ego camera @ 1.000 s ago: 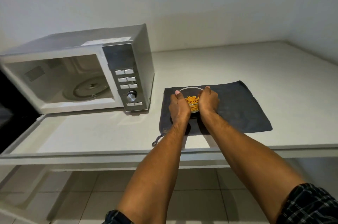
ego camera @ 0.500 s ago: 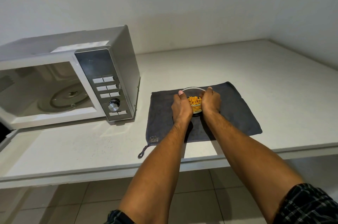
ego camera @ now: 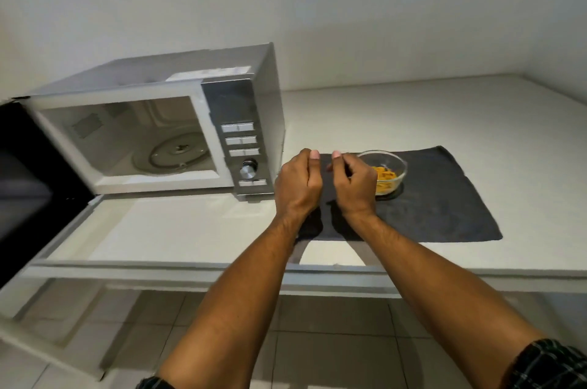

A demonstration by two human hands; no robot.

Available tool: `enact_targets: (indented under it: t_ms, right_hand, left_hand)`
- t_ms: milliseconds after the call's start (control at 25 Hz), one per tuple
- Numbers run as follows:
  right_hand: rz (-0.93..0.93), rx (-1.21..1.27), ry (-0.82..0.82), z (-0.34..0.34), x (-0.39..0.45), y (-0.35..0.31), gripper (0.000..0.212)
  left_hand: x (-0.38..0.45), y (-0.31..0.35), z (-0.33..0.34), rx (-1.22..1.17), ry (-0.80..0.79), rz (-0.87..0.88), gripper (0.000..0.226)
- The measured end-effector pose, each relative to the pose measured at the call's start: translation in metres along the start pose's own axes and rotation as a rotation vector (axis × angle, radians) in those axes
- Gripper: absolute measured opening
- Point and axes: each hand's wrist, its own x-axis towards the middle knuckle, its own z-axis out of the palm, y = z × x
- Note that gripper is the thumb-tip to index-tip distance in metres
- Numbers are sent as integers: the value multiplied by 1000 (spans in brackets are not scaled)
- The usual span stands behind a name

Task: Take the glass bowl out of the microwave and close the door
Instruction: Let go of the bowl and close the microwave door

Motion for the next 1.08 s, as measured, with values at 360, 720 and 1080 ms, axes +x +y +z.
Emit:
enact_targets:
  t_ms: [360, 720, 1080]
  right_hand:
    - [322, 165, -476, 155, -111, -81, 33]
    - [797, 414, -1122, 285, -208, -184, 27]
    - [999, 437, -1250, 347, -267, -255, 40]
  left_hand:
    - [-13, -80, -197, 760, -7, 315, 29]
    - [14, -146, -389, 1260, 67, -106, 62]
    - [41, -165, -459, 1354, 28, -488, 58]
